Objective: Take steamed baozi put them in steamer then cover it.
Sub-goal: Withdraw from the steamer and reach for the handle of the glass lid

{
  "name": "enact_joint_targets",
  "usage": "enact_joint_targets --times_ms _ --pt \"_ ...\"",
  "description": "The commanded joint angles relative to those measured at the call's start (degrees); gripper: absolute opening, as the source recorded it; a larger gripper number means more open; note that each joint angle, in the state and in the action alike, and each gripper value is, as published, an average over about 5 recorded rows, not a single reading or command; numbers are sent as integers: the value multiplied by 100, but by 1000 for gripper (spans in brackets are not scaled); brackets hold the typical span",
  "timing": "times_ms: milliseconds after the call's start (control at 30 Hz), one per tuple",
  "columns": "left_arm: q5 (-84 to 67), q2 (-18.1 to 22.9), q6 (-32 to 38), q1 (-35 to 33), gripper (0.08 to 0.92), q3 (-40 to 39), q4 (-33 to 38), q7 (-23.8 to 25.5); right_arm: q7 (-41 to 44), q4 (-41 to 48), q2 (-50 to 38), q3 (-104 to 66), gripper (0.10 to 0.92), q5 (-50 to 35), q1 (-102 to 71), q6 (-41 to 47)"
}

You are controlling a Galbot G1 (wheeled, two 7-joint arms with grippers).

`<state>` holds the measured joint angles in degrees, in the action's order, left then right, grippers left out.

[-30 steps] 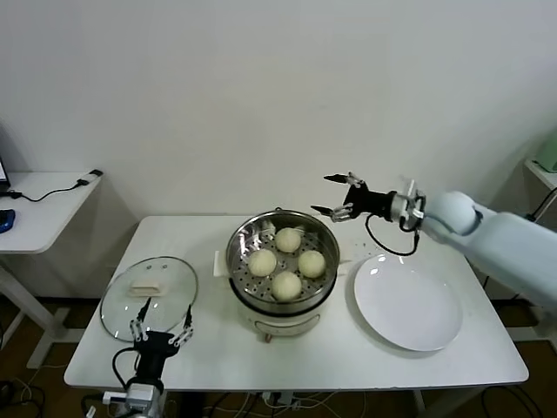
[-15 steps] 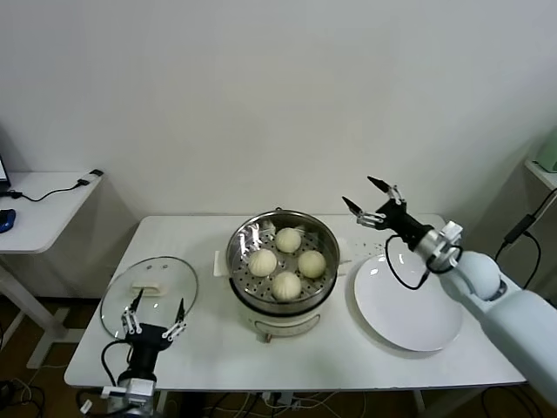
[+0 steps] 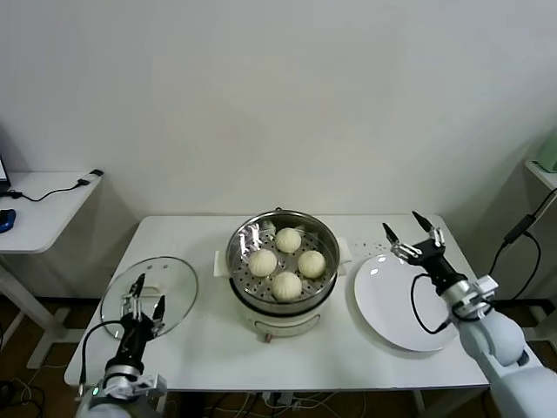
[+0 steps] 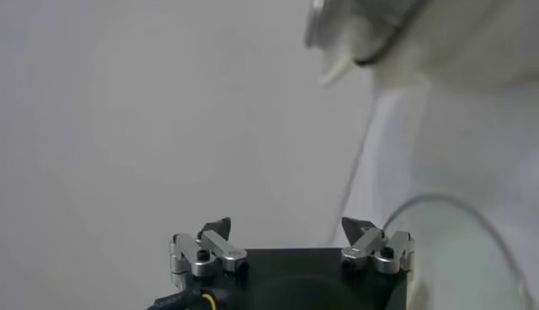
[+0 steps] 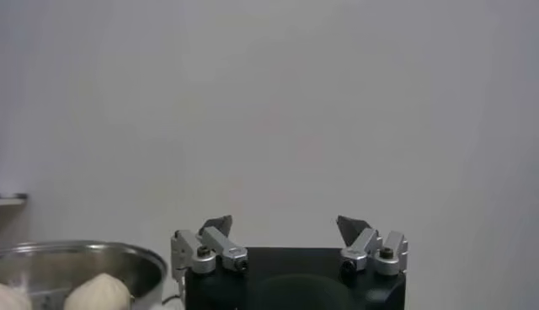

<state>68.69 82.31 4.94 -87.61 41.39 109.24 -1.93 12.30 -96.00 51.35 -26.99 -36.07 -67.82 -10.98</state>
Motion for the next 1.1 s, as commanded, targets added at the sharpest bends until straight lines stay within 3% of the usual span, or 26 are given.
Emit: enact_joint_targets --times_ms 33,567,1100 --pt "2622 -162 54 918 823 14 -1447 -605 131 -48 872 -1104 823 511 -1178 -35" --pt "2462 -353 53 1993 823 184 -3147 -745 211 130 1101 -1182 823 865 -1257 -169" --pt "1960 -479 73 2566 823 187 -3647 -887 410 250 1198 -1122 823 1220 -1241 -250"
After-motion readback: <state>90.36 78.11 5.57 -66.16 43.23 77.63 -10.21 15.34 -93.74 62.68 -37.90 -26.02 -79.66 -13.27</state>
